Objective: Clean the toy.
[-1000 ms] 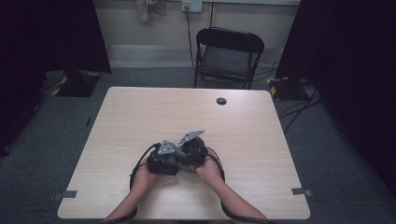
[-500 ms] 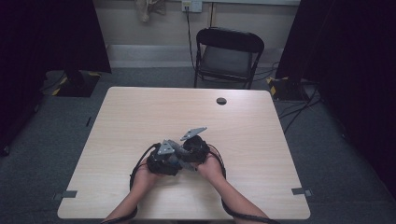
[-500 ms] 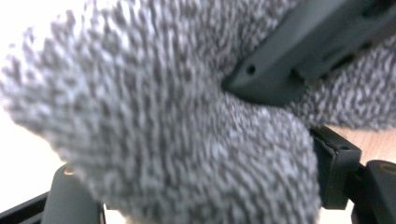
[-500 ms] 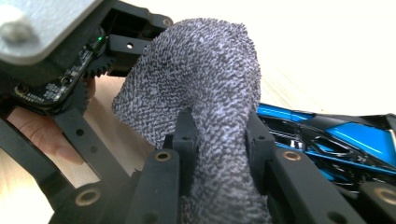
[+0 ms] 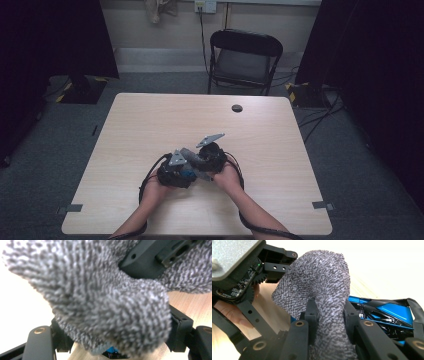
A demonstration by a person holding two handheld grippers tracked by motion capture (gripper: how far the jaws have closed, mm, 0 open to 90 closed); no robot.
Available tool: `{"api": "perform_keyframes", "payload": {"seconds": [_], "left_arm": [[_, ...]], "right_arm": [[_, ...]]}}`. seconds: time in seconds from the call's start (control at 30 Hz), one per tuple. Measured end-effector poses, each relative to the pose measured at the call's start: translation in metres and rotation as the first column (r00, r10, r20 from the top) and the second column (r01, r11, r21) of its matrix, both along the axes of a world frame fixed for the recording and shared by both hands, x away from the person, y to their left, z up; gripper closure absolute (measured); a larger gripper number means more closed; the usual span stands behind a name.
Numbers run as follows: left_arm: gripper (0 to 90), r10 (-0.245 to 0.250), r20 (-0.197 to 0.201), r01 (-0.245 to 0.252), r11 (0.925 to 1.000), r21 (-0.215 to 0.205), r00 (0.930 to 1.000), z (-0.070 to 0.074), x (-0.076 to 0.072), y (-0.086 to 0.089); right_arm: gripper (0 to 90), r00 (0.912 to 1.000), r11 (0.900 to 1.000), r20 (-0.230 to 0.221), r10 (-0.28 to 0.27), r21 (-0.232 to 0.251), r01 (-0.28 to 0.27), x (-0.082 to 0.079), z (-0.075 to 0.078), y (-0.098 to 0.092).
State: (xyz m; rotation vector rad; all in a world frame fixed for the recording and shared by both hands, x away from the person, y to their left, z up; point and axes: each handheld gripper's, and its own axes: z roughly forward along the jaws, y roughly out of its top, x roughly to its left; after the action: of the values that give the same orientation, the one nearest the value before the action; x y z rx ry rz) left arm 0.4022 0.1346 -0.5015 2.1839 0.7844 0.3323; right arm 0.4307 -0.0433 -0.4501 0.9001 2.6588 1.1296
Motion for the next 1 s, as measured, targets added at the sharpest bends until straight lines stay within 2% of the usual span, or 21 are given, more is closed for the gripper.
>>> {"api": "perform_keyframes", "payload": {"seconds": [0.17,0.27,0.3,0.33,0.47,0.57,0.83,1.0], "left_arm": [[25.7,-0.001,0.000,0.001,1.0000,0.001,1.0000,0.000,0.000,0.000],[25.7,0.000,0.000,0.000,1.0000,0.000,1.0000,0.000,0.000,0.000],[25.7,0.000,0.000,0.000,1.0000,0.000,1.0000,0.000,0.000,0.000],[25.7,0.000,0.000,0.000,1.0000,0.000,1.0000,0.000,0.000,0.000],[25.7,0.000,0.000,0.000,1.0000,0.000,1.0000,0.000,0.000,0.000],[25.7,0.000,0.000,0.000,1.0000,0.000,1.0000,0.000,0.000,0.000],[25.7,0.003,0.000,-0.003,1.0000,-0.003,1.0000,0.000,0.000,0.000],[25.7,0.002,0.000,-0.002,1.0000,-0.001,1.0000,0.000,0.000,0.000]], "right_arm": [[72.4,0.9999,1.000,-0.001,-0.017,0.006,0.017,0.001,0.001,-0.005],[72.4,0.9981,0.998,0.006,-0.062,0.003,0.062,0.004,0.003,-0.015],[72.4,0.9981,0.998,0.006,-0.062,0.003,0.062,0.004,0.003,-0.015],[72.4,0.9968,0.997,0.002,-0.080,0.000,0.080,0.009,0.003,-0.023],[72.3,0.9934,0.994,-0.011,-0.114,0.001,0.114,0.015,0.000,-0.033],[72.4,0.9920,0.992,-0.013,-0.126,0.006,0.126,0.017,0.000,-0.036],[72.1,0.9878,0.988,-0.013,-0.155,-0.018,0.155,0.024,0.000,-0.038],[72.0,0.9854,0.985,0.006,-0.170,-0.041,0.170,0.028,0.001,-0.038]]}}
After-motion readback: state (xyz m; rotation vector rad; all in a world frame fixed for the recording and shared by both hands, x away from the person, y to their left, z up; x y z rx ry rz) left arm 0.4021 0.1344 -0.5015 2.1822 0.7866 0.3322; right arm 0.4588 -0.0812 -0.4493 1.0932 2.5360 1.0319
